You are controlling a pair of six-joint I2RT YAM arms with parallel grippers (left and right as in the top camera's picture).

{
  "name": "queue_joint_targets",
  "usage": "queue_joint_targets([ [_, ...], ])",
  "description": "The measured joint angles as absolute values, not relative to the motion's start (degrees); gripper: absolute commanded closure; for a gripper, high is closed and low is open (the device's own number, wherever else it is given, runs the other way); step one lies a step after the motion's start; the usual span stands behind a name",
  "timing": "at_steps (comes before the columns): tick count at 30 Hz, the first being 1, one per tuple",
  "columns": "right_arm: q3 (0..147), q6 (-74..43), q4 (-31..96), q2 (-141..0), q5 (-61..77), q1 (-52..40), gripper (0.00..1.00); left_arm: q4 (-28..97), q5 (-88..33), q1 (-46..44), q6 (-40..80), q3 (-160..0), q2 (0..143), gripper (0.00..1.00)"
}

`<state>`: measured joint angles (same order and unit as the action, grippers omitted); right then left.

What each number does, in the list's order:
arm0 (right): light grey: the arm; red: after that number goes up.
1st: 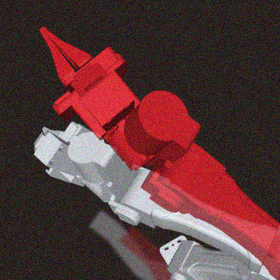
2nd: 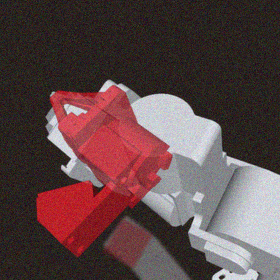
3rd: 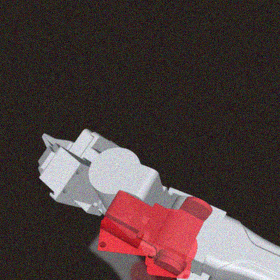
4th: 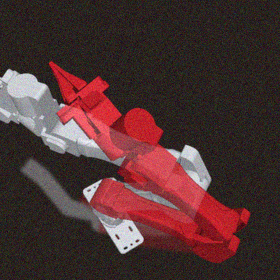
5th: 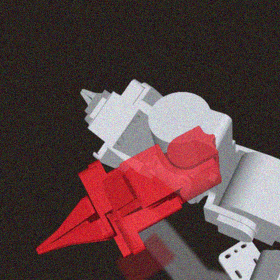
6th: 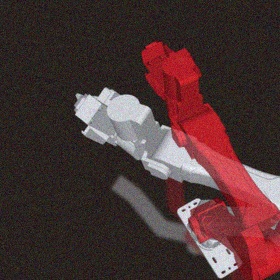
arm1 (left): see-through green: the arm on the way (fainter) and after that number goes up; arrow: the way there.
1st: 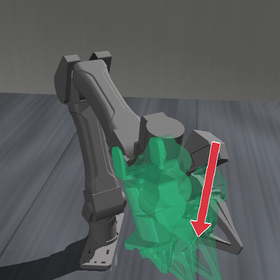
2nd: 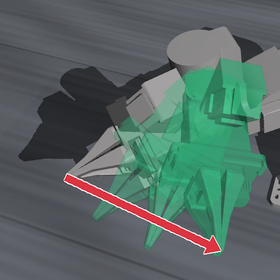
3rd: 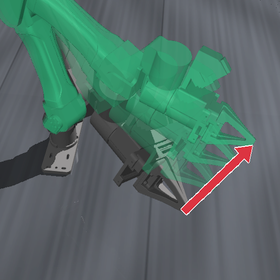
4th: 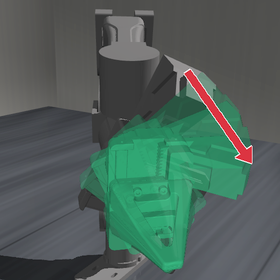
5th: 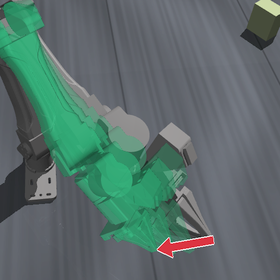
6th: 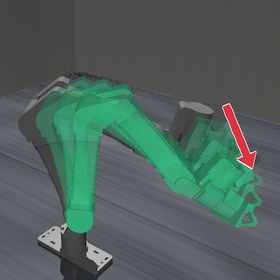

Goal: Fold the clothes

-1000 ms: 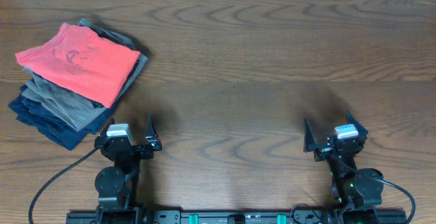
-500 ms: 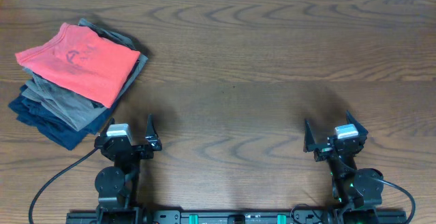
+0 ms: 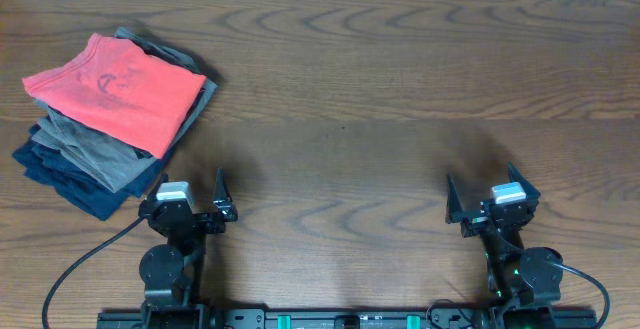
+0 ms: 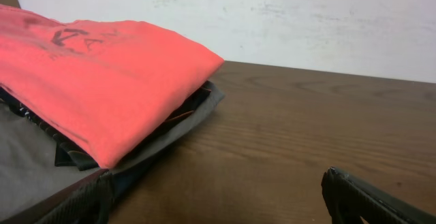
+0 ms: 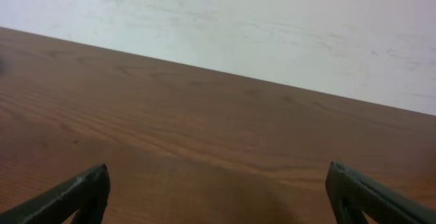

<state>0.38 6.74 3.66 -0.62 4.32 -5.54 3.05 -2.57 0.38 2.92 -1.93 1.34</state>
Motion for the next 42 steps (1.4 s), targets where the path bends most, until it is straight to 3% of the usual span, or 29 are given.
queue_joint_targets([
  [17,0.5,-0.6,4.3,-0.8,4.4,-5.5,0.01,3.3,-2.6,0.4,4.6,-2.0,1.7,0.02],
  [25,5.3,-2.2,11.2,-5.9,2.9,-5.5,0.01,10.8,-2.6,0.4,5.8,-8.9,10.5,0.02],
  [31,15.5,-2.4,18.2,-17.0,1.4,-5.5,0.01,21.4,-2.6,0.4,6.0,-25.2,24.6,0.02],
  [42,40.8,-2.6,41.4,-47.4,0.8,-5.5,0.01,53.8,-3.4,0.4,6.0,-58.9,51.8,0.02],
])
